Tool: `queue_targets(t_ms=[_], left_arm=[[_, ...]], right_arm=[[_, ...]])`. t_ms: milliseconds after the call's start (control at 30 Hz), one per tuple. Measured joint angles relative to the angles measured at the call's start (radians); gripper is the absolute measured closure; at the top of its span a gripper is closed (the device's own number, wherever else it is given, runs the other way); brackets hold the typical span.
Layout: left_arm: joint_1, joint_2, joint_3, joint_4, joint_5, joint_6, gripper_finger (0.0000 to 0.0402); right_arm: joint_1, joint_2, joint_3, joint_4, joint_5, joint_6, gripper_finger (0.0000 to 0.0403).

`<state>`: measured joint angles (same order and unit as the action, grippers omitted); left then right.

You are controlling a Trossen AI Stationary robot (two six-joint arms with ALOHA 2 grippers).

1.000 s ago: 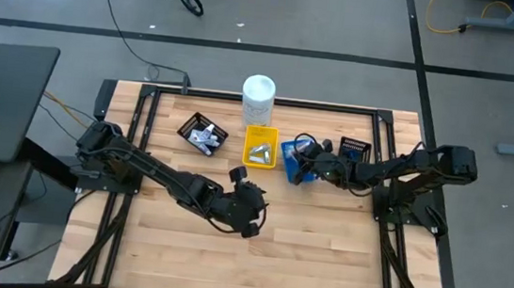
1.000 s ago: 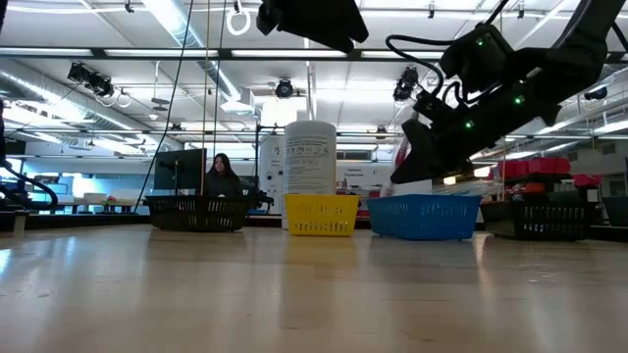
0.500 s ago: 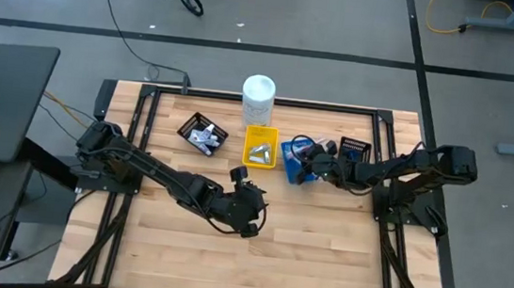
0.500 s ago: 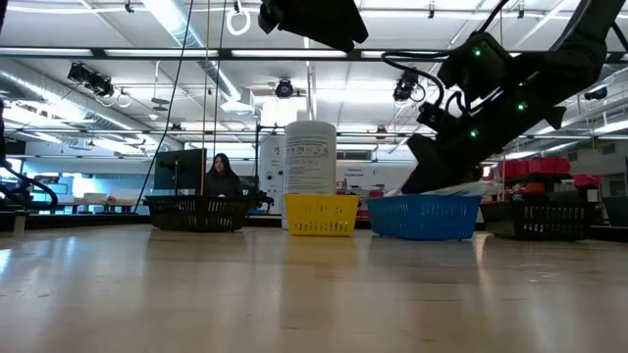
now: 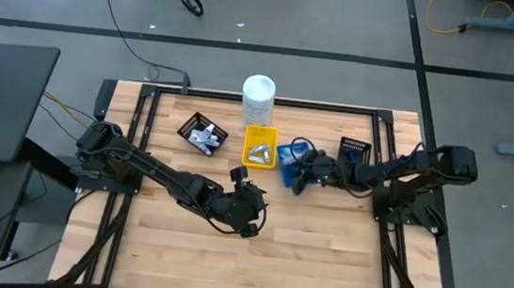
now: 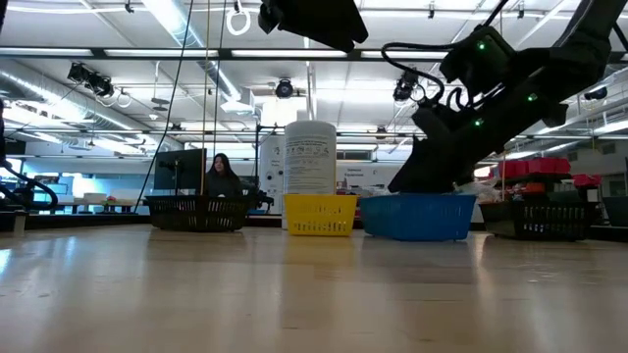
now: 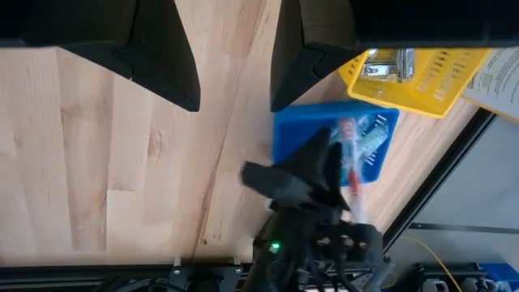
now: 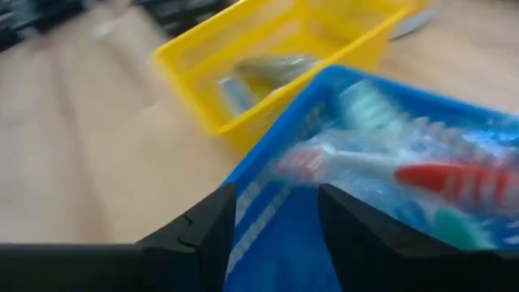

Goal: Pick & Place Travel size toiletries
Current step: Put the red toothbrush into the blue bin, then return to Home Position

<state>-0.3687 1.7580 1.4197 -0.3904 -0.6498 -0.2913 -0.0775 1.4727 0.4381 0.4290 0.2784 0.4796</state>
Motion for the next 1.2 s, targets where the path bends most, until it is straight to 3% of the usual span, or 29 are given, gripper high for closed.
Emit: queue_targets(t_ms=[167,367,667,933,1067,1200], left_arm=[[0.0,0.0,0.0,0.0,0.0,0.0,0.0242],[0.0,0.0,0.0,0.0,0.0,0.0,0.0242],[0.0,0.0,0.0,0.0,0.0,0.0,0.0242],[0.0,0.0,0.0,0.0,0.0,0.0,0.0242],[0.0,0.0,0.0,0.001,0.0,0.0,0.0242],[0.0,0.0,0.0,0.001,0.0,0.0,0.0242]], right_arm=[[0.042,0.0,0.0,0.044,-0.072,-0.042,0.0219],[0.071,-0.029,0.0,0.089,0.036,-0.119,0.0219],[0.157,-0.124,0.0,0.105,-0.052,-0.166,0.0219],[0.245,-0.184,0.0,0.233,-0.004,-0.208,0.0221],[0.286,-0.184,0.0,0.248,0.042,-0.207,0.0258],[0.324,-0.184,0.0,0.25,0.043,-0.2,0.0348]])
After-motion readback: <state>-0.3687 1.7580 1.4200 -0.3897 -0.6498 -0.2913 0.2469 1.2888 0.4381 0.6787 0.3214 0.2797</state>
